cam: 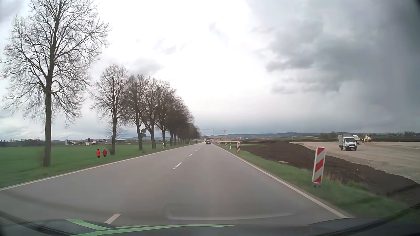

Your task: Follow the waypoints while adhering to traffic rules and regulations

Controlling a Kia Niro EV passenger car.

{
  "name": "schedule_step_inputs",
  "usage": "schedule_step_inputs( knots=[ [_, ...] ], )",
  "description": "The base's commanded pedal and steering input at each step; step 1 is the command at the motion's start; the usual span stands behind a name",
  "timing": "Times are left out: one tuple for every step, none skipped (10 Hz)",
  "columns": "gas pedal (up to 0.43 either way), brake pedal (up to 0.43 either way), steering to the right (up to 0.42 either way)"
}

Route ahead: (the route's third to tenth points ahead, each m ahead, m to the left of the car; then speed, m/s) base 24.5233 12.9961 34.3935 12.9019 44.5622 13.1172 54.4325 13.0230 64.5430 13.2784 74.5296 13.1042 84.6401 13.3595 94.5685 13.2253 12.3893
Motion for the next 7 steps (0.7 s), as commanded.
schedule_step_inputs(
  knots=[
    [0.118, 0.000, -0.001],
    [0.118, 0.000, -0.001],
    [0.118, 0.000, -0.001],
    [0.118, 0.000, -0.001],
    [0.118, 0.000, -0.001],
    [0.118, 0.000, -0.001],
    [0.118, 0.000, 0.000]
  ],
)
